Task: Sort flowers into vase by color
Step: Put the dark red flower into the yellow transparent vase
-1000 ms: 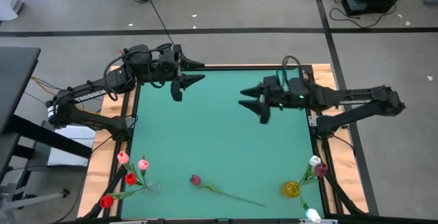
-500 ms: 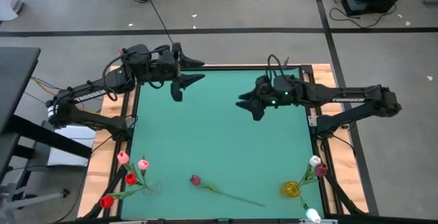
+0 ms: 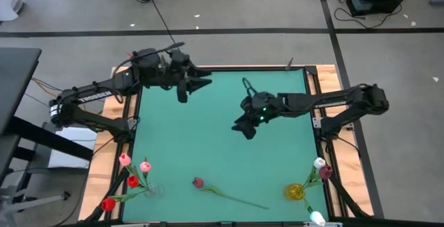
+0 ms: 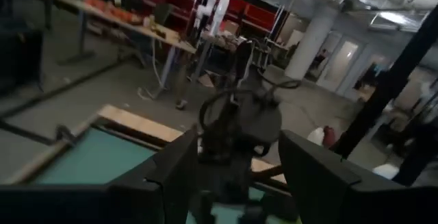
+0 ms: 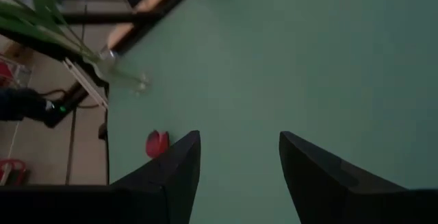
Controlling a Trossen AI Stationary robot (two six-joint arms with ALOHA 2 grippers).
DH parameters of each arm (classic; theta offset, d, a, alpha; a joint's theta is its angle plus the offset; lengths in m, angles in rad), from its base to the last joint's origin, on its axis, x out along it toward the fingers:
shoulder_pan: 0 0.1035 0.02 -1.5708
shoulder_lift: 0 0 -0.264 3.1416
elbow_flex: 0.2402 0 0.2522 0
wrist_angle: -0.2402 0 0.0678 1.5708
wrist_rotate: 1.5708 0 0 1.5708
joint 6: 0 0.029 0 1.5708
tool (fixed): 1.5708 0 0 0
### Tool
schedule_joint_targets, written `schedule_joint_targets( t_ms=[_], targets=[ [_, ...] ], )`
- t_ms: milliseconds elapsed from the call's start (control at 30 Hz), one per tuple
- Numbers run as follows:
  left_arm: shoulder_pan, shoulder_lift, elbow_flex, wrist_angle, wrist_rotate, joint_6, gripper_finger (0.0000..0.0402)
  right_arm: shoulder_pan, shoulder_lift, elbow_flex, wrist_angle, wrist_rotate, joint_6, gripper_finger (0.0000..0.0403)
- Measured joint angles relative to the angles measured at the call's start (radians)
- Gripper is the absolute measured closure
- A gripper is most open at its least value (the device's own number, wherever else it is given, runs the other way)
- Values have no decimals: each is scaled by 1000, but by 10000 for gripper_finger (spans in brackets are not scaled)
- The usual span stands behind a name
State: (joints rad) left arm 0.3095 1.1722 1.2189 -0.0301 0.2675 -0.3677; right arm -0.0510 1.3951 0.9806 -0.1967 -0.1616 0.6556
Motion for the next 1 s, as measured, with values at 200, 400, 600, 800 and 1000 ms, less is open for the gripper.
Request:
schedule_joint_targets(
  t_ms=[200, 400, 600, 800, 1000],
  targets=[
    [-59, 89, 1, -160, -20, -144, 191, 31, 86, 0, -1, -25, 19, 197],
    [-136, 216, 1, -308, -48, -254, 191, 73, 158, 0, 7, -56, 49, 197],
    [-219, 329, 0, -419, -47, -180, 191, 172, 229, 0, 71, -71, 60, 197],
    [-268, 401, 0, -461, -46, -160, 191, 279, 298, 0, 146, -30, 52, 197],
    [-290, 430, 2, -456, -49, -199, 191, 379, 363, 0, 144, 22, 23, 197]
  ],
)
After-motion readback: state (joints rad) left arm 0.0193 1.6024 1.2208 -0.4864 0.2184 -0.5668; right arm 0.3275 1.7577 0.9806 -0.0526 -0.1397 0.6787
